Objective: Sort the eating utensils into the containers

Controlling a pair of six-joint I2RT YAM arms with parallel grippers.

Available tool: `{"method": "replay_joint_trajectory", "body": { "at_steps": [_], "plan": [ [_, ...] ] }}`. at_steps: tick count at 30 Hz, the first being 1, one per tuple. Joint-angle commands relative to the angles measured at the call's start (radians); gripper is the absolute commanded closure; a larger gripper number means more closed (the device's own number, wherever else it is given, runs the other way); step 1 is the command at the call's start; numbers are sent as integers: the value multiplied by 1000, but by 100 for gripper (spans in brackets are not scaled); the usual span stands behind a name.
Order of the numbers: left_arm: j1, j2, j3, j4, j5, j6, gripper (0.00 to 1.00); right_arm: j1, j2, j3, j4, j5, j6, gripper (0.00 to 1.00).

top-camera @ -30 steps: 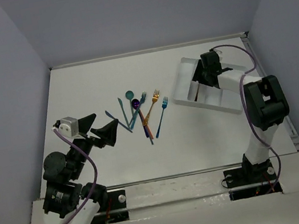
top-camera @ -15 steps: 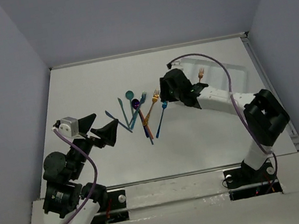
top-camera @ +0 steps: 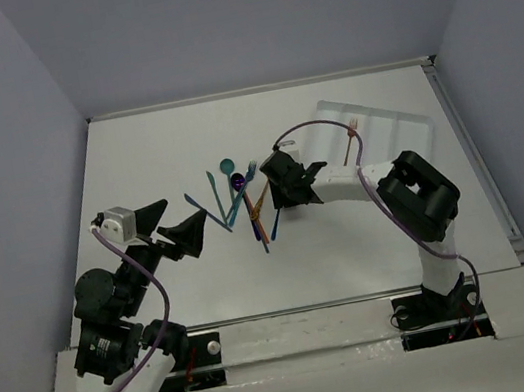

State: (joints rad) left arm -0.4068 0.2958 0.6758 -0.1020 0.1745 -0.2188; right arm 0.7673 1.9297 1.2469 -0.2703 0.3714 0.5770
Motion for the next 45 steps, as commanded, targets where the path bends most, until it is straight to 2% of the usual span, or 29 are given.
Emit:
{"method": "replay_joint_trajectory", "body": {
  "at_steps": [1,6,17,22,27,32,35,36,38,45],
  "plan": [
    [-6,-11,30,36,2,-1,1,10,46,46,-18,17,24,47],
    [-15,-15,30,33,0,-1,1,10,84,88,-55,32,24,50],
    [-15,-15,30,36,2,-1,1,10,-44,82,-7,23,-19,49],
    [-15,-14,30,38,0,-1,1,10,47,138,-37,5,-29,46],
    [-24,-14,30,36,-1,-1,1,10,138,197,-78,21,-31,49],
    [-24,-15,30,36,-3,-1,1,10,152,197,-89,41,-25,62],
    [-24,-18,30,33,-4,-1,1,10,155,194,-98,47,-25,81],
    [-24,-20,30,31,-7,-1,1,10,155,194,-104,55,-23,91],
    [-24,-20,30,30,-9,-1,1,10,143,177,-96,61,-17,100],
    [-24,-15,30,31,-7,-1,1,10,-26,105,-50,86,-19,100]
  ]
}}
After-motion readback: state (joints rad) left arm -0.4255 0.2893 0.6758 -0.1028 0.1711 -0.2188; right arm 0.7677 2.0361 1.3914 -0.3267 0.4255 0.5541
